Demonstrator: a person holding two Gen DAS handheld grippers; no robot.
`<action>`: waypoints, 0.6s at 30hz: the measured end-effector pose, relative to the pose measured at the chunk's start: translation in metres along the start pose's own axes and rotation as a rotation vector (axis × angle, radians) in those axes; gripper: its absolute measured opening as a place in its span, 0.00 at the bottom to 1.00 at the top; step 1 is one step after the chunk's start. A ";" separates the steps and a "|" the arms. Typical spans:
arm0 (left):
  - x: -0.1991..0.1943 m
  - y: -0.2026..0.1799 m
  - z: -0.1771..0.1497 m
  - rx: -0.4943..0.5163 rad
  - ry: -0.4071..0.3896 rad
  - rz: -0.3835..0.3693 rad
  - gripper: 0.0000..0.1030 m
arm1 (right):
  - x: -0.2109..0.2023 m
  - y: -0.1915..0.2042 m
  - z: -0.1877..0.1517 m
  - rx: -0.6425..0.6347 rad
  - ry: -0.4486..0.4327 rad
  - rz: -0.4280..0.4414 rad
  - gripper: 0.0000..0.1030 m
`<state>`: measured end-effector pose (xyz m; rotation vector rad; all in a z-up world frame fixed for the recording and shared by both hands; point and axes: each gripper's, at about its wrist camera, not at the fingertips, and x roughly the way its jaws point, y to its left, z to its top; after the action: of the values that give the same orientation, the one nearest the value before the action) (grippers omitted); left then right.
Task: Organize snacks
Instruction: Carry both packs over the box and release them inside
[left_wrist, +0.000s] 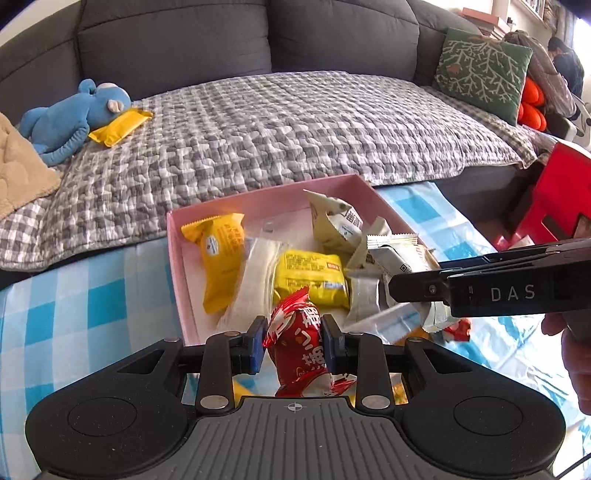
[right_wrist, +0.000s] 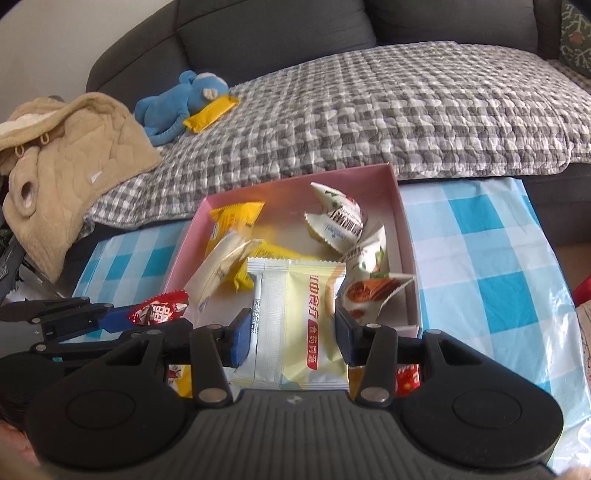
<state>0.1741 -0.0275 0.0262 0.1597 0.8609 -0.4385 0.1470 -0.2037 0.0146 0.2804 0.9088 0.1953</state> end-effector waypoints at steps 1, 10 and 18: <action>0.006 0.000 0.004 0.000 -0.001 0.005 0.28 | 0.003 -0.002 0.003 0.009 -0.005 -0.002 0.42; 0.038 0.004 0.020 -0.004 -0.031 0.035 0.32 | 0.024 -0.009 0.023 0.049 -0.038 0.013 0.45; 0.037 0.000 0.016 0.002 -0.031 0.016 0.56 | 0.018 -0.006 0.025 0.031 -0.057 -0.003 0.68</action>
<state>0.2069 -0.0436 0.0083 0.1609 0.8281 -0.4253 0.1783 -0.2078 0.0139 0.3116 0.8565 0.1700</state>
